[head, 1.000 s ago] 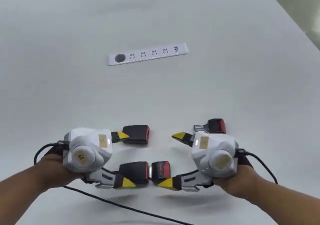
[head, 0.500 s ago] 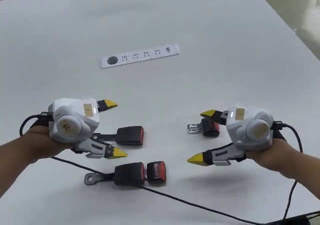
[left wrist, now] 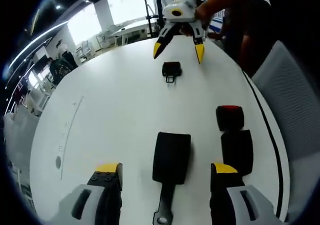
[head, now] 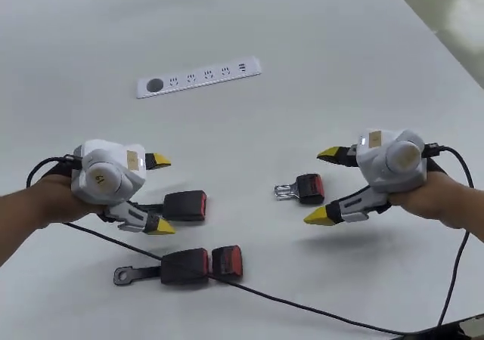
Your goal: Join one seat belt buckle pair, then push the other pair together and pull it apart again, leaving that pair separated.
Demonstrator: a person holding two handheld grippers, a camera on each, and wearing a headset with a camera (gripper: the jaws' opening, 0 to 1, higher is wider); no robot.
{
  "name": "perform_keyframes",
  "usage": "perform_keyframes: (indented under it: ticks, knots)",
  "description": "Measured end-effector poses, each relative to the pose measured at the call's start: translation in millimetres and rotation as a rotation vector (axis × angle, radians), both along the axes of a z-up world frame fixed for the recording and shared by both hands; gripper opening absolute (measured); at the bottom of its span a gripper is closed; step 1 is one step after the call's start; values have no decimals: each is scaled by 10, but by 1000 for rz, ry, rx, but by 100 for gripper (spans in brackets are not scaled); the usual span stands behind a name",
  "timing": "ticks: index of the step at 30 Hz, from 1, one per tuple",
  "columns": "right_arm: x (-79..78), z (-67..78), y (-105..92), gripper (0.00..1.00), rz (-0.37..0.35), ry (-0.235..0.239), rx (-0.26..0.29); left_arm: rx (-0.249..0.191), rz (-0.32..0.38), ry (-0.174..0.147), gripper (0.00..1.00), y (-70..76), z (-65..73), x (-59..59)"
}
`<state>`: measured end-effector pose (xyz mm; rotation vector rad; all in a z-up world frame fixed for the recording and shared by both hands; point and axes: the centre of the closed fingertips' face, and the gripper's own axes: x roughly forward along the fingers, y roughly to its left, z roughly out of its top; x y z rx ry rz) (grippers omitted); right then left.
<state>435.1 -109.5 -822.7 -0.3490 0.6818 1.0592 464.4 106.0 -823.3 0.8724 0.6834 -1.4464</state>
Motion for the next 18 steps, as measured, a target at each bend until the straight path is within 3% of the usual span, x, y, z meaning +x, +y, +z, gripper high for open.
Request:
perform_keyframes:
  ticks: [5, 12, 13, 14, 18]
  knots:
    - [17, -99, -17, 69, 23, 29, -8, -7, 7, 35, 68, -27, -111, -4]
    - [40, -193, -27, 60, 53, 48, -28, 20, -2, 53, 60, 2, -264, -27]
    - [45, -203, -28, 58, 54, 51, -29, 9, 3, 79, 59, -10, -260, -47]
    - [49, -213, -29, 56, 56, 53, -31, -2, 25, 80, 59, -23, -252, -24]
    - [38, -244, -3, 53, 75, 64, -38, 5, -9, 95, 55, -30, -251, -60]
